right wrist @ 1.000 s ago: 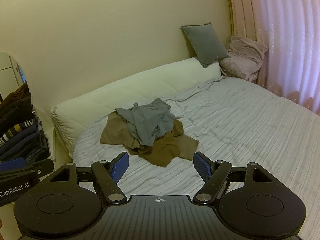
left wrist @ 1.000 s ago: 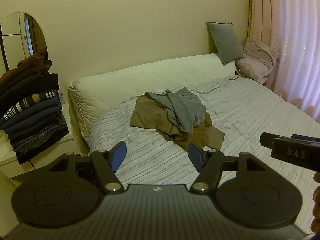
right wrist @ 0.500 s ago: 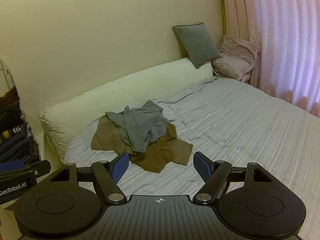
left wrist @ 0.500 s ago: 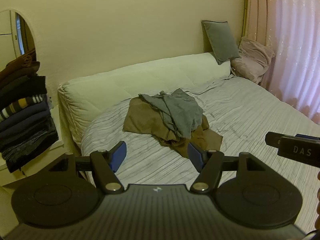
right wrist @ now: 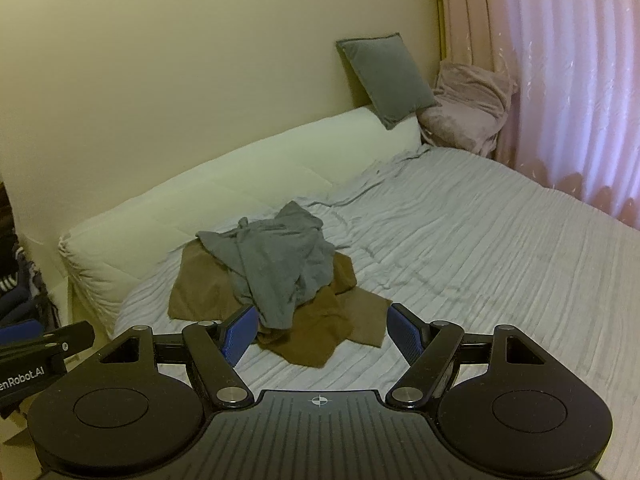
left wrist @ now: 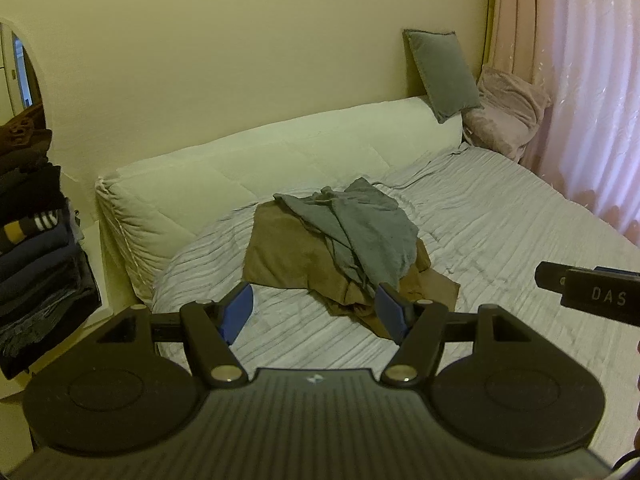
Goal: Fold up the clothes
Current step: 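Move both grippers toward the clothes pile on the bed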
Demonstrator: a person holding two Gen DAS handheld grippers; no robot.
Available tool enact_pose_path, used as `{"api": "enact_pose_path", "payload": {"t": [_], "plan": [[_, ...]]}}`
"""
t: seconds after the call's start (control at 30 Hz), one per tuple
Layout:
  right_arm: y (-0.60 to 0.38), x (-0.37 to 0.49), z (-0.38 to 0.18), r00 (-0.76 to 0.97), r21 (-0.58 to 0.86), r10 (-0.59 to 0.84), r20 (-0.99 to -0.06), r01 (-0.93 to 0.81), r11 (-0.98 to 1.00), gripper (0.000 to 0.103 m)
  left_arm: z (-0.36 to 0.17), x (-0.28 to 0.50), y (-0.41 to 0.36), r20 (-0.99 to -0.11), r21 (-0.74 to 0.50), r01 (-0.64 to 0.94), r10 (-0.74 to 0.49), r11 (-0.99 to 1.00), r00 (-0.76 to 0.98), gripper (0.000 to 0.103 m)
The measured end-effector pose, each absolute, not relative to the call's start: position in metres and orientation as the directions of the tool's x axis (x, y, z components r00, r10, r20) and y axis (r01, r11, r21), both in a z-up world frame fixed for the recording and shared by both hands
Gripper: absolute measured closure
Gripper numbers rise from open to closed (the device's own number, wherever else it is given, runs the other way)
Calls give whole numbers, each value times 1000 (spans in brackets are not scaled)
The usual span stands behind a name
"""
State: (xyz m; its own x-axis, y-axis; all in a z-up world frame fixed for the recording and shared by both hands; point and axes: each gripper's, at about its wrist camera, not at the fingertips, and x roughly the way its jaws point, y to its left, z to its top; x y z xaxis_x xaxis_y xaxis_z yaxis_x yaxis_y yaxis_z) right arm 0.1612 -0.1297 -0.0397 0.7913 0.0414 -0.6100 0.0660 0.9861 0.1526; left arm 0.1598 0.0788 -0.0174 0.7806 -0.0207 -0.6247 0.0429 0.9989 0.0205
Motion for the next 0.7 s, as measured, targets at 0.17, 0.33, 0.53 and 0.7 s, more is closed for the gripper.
{"api": "enact_pose_path", "payload": {"t": [0.17,0.33,0.53,0.7], "plan": [[-124,191,-44,781,152,32,-624,80,985,28,-19,195,88,-636,22,64,-35,998,771,39],[-120,218,-48,779,148,21,-627,92,985,28,-22,229,94,-648,18,88,-56,996,760,39],[-117,255,-60,776,164,17,-631,112,980,28,-36,270,100,-674,9,129,-90,992,733,39],[-118,282,-80,760,193,24,-650,135,972,28,-52,302,106,-698,-14,167,-129,986,704,39]]}}
